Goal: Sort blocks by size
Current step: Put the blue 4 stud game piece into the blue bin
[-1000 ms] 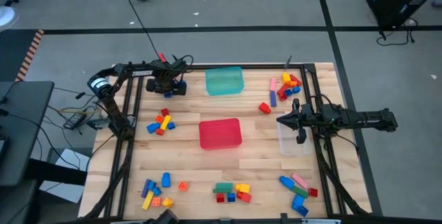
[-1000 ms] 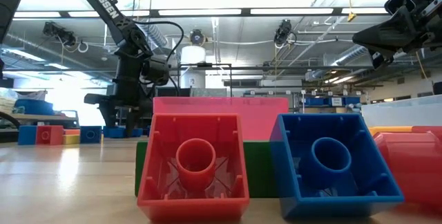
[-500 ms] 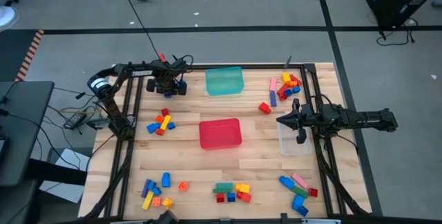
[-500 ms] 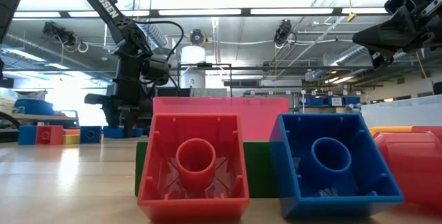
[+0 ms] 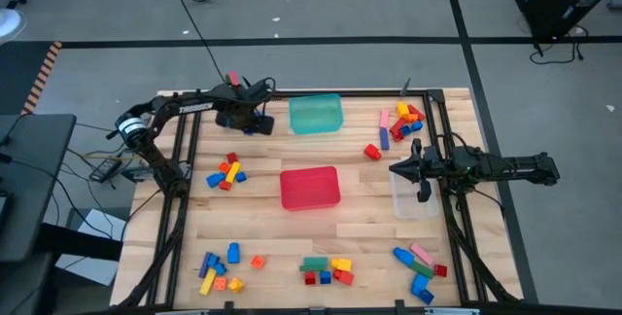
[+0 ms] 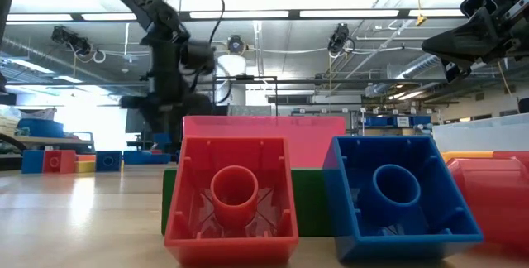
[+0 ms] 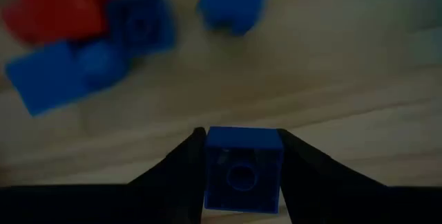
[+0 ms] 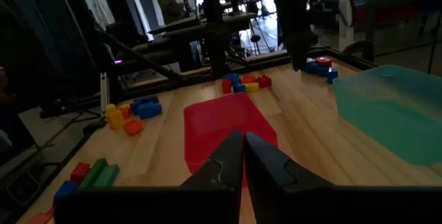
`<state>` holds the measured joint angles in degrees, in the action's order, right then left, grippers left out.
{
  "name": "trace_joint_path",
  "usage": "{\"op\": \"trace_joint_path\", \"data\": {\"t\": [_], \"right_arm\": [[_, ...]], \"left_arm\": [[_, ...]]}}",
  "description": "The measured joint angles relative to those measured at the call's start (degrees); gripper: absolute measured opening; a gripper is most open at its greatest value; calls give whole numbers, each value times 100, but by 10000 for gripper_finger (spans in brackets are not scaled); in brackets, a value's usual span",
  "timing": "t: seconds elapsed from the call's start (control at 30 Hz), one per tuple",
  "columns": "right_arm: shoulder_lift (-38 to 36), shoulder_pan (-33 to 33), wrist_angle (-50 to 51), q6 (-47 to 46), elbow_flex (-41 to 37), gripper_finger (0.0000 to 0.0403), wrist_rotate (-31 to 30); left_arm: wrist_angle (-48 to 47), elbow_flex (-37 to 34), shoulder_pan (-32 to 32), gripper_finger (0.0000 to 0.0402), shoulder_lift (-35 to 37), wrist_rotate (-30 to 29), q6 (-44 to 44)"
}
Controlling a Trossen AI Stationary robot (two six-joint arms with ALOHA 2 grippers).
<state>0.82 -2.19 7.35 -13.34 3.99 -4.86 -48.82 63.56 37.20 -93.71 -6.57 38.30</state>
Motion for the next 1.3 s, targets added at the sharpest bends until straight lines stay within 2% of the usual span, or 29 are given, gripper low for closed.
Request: {"op": "trace_joint_path", "data": {"t": [0.27,0.43,0.67,0.9,1.07,1.3], "right_arm": [[0,0,1,0,0,31,0],[-2,1,0,0,0,32,0],[0,1,0,0,0,28,0],[-1,0,1,0,0,29,0],[-2,-1,1,-1,0,32,0],[-1,-1,1,-2,-1,28,0]], "left_arm": [[469,1201,-455,151,-72,-13,-1063],[753,2080,-512,151,-412,64,-1540],[519,3562,-477,152,-1600,632,-2398],[-200,4925,-486,152,-2929,861,-2797],[-343,5159,-505,152,-3487,880,-2908],[-436,5161,-509,153,-3840,879,-2882]]}}
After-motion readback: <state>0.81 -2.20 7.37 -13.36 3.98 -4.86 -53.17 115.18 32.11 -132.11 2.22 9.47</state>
